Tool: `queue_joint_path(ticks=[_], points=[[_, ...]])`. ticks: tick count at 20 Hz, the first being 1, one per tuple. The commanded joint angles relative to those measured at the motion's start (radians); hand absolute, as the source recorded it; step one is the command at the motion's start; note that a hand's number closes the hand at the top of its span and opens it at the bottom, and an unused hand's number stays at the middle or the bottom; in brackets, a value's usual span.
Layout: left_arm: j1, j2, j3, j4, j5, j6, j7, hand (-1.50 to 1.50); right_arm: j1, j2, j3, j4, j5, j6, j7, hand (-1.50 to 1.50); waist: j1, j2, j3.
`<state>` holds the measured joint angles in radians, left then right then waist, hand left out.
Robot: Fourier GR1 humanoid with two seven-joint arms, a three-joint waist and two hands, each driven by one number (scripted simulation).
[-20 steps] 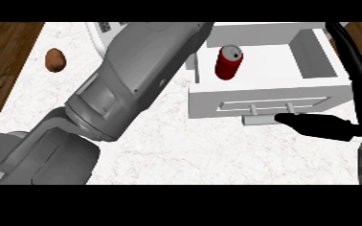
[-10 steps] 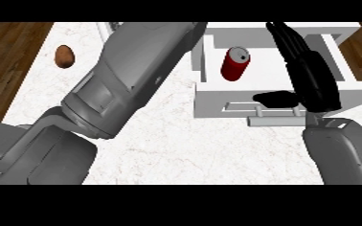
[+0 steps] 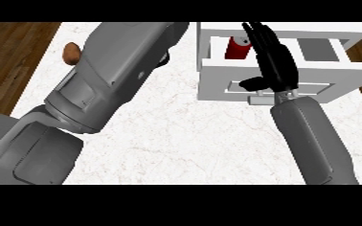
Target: Pick up the can, place it into the drawer and close the drawer
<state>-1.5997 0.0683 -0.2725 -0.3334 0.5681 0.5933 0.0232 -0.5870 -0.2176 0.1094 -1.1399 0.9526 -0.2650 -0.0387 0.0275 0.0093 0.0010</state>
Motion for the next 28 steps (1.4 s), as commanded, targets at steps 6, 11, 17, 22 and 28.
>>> queue_joint_path(ticks=[6, 11, 17, 22, 28], points=[[0.076, 0.076, -0.018, -0.095, -0.039, -0.021, 0.052, -1.50, -0.194, 0.036, -0.092, 0.372, 0.082, -0.286, -0.053, -1.50, 0.022, 0.000, 0.000], [0.123, 0.087, -0.026, -0.166, -0.045, -0.017, 0.087, -1.50, -0.366, 0.024, -0.139, 0.546, 0.104, -0.322, -0.026, -1.50, 0.058, 0.003, 0.000], [0.191, 0.140, -0.036, -0.262, -0.054, -0.030, 0.139, -1.50, -0.471, 0.013, -0.176, 0.679, 0.113, -0.392, -0.040, -1.50, 0.067, 0.002, 0.000], [0.221, 0.178, -0.042, -0.331, -0.058, -0.056, 0.171, -1.50, -0.565, 0.011, -0.184, 0.770, 0.136, -0.403, -0.018, -1.50, 0.083, 0.009, 0.000], [0.291, 0.182, -0.063, -0.424, -0.067, -0.052, 0.186, -1.50, -0.612, 0.010, -0.241, 0.788, 0.076, -0.411, -0.073, -1.50, 0.099, 0.011, 0.001]])
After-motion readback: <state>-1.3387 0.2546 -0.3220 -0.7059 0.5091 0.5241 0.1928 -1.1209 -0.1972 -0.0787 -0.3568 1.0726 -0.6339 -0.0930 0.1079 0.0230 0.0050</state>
